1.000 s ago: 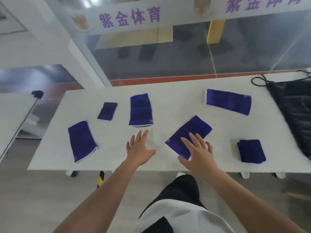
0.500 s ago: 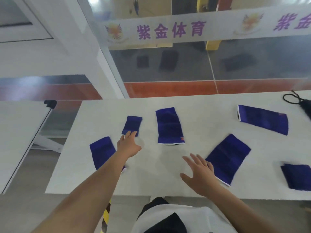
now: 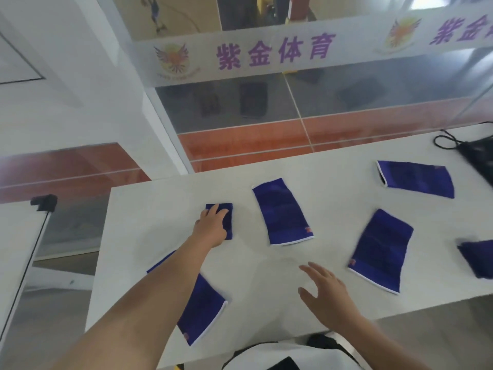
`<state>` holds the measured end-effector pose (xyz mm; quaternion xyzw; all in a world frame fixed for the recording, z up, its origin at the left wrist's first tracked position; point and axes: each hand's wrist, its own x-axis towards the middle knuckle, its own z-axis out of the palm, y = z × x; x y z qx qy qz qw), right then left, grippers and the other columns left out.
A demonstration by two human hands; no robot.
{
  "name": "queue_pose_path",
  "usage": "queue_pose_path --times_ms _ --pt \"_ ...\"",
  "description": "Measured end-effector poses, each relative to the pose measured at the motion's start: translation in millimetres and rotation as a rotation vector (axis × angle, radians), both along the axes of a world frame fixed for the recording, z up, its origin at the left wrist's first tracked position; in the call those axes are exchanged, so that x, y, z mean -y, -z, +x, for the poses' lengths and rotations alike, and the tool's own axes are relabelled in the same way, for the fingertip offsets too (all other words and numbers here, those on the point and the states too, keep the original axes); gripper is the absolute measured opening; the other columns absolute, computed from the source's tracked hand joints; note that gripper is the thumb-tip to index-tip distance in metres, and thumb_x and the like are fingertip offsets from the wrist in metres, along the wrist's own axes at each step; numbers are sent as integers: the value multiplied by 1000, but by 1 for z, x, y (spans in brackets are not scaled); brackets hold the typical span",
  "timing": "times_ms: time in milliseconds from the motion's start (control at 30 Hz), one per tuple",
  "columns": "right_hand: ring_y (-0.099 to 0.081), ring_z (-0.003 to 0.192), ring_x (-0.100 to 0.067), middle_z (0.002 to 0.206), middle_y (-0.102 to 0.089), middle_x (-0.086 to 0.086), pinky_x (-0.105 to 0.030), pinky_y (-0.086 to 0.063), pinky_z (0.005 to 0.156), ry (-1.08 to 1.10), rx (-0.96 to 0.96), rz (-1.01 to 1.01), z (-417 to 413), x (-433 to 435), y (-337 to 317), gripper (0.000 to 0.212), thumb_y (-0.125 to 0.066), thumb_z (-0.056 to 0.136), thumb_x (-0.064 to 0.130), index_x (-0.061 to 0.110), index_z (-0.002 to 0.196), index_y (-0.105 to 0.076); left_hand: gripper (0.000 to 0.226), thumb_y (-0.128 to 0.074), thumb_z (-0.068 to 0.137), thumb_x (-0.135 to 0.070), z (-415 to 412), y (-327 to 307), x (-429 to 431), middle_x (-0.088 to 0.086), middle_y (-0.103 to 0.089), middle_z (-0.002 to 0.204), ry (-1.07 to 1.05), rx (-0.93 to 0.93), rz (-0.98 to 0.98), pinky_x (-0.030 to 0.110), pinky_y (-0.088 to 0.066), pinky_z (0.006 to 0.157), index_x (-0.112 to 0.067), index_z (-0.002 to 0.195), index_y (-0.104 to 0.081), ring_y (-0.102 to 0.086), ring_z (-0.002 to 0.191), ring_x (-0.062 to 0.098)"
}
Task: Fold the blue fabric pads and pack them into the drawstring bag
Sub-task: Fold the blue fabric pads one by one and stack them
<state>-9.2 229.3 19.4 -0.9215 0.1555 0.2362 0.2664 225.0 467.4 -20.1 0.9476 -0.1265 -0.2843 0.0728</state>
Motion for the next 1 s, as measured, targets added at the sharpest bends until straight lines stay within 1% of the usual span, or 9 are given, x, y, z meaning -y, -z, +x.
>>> queue_pose_path --times_ms 167,300,400,467,533,667,800,900,1000 --pt "-45 137 -15 151 -47 7 -32 -34 115 168 121 67 3 3 -14 47 -60 96 33 28 142 -50 65 -54 94 -13 -2 4 -2 3 -23 162 -16 29 -52 43 -39 110 -21 155 -31 -29 140 32" --pt "-53 127 -13 138 -56 9 -21 -37 103 269 200 165 1 8 -21 37 -63 96 25 26 133 -59 68 -66 89 -21 -17 -1 5 5 -36 148 -57 35 -98 43 -49 98 -24 150 -36 -40 128 29" --pt "-56 116 -11 128 -60 9 -25 -43 97 417 256 256 -4 20 -26 30 -64 96 22 28 126 -63 88 -78 81 -37 -36 -6 20 7 -38 139 8 12 -2 42 -53 90 -30 151 -25 -51 118 29" --pt "-57 116 -12 128 -62 7 -30 -46 99 487 277 296 -7 29 -24 27 -63 96 21 29 122 -64 85 -81 76 -44 -49 -8 32 7 -39 135 14 -24 52 41 -53 88 -25 145 -33 -55 114 29" --pt "-58 117 -13 126 -63 6 -30 -47 96 520 279 326 -11 37 -22 26 -62 96 21 30 120 -65 71 -79 77 -45 -63 -6 42 7 -44 132 -1 16 88 38 -50 89 -21 135 -44 -53 115 28" --pt "-60 112 -11 122 -63 5 -26 -46 84 519 258 381 -17 59 -20 23 -61 96 21 31 117 -65 39 -67 86 -30 -86 -3 56 3 -51 127 27 213 100 33 -38 97 -23 123 -57 -47 118 25" --pt "-63 107 -11 119 -67 2 -29 -51 88 461 222 372 -23 90 -17 22 -63 95 24 30 116 -66 39 -70 81 -24 -108 -13 70 2 -60 120 -76 66 -15 33 -45 87 -22 118 -57 -59 108 25" --pt "-64 102 -9 117 -67 3 -22 -50 77 423 174 415 -27 110 -18 23 -64 94 26 27 116 -67 43 -75 76 -28 -127 -21 81 -1 -58 115 -189 1 -74 31 -43 79 -22 115 -57 -58 99 21" --pt "-64 101 -8 116 -68 4 -24 -53 80 343 138 454 -31 126 -17 25 -64 94 28 26 119 -66 34 -76 76 -22 -146 -29 99 0 -55 105 -368 -77 -197 32 -47 73 -16 106 -62 -57 91 20"
